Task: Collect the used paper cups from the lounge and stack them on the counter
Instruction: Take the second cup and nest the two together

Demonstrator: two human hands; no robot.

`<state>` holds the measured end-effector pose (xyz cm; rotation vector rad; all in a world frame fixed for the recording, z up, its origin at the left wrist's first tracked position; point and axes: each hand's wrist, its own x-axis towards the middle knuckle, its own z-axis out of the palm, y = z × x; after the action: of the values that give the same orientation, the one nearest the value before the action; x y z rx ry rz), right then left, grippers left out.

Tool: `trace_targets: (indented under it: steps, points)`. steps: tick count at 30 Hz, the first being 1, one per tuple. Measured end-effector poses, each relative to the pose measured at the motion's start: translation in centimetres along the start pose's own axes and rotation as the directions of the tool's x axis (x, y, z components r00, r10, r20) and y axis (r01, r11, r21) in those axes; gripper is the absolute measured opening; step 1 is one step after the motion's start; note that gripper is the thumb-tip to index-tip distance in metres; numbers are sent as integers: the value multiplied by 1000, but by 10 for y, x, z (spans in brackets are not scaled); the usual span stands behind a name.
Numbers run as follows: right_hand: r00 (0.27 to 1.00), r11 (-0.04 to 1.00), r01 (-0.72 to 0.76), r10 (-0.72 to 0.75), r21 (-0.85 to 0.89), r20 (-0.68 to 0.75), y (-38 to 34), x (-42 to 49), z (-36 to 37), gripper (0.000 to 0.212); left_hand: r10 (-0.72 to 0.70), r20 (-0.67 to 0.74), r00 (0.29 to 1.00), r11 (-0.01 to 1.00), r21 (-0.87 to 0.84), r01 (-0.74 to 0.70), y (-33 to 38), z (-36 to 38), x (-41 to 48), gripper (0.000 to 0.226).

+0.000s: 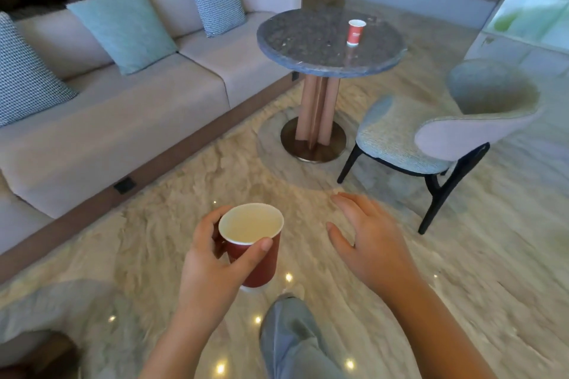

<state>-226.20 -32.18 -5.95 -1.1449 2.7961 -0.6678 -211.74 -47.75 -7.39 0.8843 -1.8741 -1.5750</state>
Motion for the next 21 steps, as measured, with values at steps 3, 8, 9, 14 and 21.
trace_targets:
  steps: [3, 8, 9, 14, 21]
  points:
    - [999, 999, 35, -35, 2, 5, 9, 67, 6, 41, 12, -48, 999, 1000, 21, -11, 7, 12, 64, 61]
    - [997, 997, 27, -22, 73, -74, 25, 178, -8, 43, 25, -27, 999, 997, 67, -23, 39, 47, 178, 82]
    - [995, 996, 20, -12, 82, -95, 29, 197, -11, 43, 31, -22, 999, 997, 73, -29, 45, 54, 199, 86]
    - [994, 995, -39, 48, 89, -96, 53, 272, -14, 44, 35, -7, 999, 999, 28, -35, 56, 88, 282, 77]
    - [980, 983, -161, 170, 82, -106, 95, 338, -9, 41, -27, 111, 993, 998, -54, 33, 43, 138, 370, 81]
